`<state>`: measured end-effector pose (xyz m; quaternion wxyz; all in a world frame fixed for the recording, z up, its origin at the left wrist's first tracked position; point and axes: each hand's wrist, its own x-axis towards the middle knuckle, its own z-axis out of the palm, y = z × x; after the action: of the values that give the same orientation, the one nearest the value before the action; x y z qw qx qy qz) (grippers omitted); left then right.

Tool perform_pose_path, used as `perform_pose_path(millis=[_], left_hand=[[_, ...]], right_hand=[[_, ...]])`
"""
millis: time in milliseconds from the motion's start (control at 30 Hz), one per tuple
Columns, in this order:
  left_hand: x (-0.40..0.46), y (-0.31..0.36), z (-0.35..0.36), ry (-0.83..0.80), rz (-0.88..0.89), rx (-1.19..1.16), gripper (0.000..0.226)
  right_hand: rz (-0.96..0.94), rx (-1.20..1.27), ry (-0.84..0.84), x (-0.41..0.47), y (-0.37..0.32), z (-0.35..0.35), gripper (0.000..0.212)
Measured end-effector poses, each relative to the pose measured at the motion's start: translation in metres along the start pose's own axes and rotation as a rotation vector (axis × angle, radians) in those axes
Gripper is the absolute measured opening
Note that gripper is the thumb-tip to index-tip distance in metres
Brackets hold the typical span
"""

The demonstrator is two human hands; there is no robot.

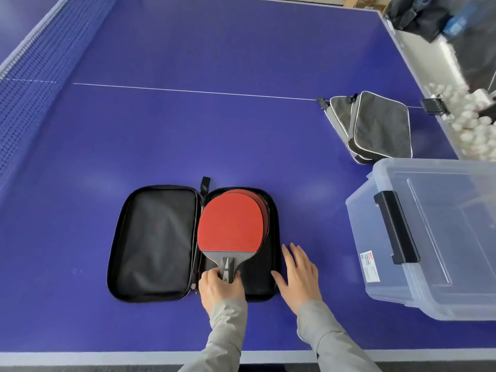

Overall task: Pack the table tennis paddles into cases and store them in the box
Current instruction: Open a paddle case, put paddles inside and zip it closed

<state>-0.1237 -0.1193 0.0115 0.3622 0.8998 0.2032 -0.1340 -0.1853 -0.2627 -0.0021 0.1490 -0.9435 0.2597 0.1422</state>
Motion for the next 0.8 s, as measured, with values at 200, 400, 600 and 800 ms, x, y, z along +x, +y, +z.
perform_pose_path(millis=[200, 400, 600, 800], left_hand=[[-0.007, 0.009, 0.016, 0.015, -0.043, -0.052, 0.037], [-0.009, 0.002, 0.024, -0.085, 0.018, -0.055, 0.056], [0.013, -0.006, -0.004, -0.079, 0.04, -0.433, 0.041], [0.072, 0.011, -0.018, -0.171, 0.02, -0.487, 0.056]], right_hand=[[-0.004, -0.033, 0.018, 0.0, 0.001, 0.004, 0.062], [-0.002, 0.009, 0.03, 0.0, 0.0, 0.003, 0.059], [0.004, 0.4, 0.233, 0.011, -0.015, -0.015, 0.051], [0.002, 0.384, 0.179, 0.043, -0.043, -0.033, 0.048]])
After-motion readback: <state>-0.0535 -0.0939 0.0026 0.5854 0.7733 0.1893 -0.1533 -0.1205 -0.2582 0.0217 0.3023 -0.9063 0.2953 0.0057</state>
